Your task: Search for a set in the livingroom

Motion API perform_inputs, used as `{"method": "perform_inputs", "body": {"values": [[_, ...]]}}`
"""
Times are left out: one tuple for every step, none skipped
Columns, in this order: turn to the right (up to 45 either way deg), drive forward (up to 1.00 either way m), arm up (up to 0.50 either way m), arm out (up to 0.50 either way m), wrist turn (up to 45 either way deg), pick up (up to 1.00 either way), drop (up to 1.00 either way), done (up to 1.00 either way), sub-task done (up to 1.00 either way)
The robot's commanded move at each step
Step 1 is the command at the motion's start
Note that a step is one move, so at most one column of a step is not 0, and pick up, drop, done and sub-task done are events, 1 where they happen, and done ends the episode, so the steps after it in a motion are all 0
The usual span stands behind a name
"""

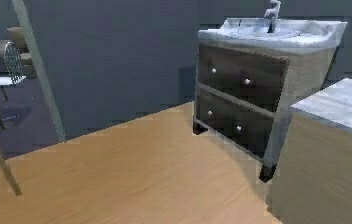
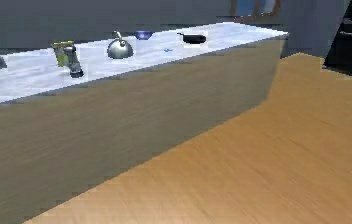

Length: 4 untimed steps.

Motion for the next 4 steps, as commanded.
{"method": "perform_inputs", "body": {"values": [[45.0,0.0,0.0,0.0,0.0,0.0,0.0,0.0,0.0],[30.0,0.0,0.0,0.0,0.0,0.0,0.0,0.0,0.0],[0.0,0.35,0.0,0.0,0.0,0.0,0.0,0.0,0.0],[-45.0,0.0,0.0,0.0,0.0,0.0,0.0,0.0,0.0]]}}
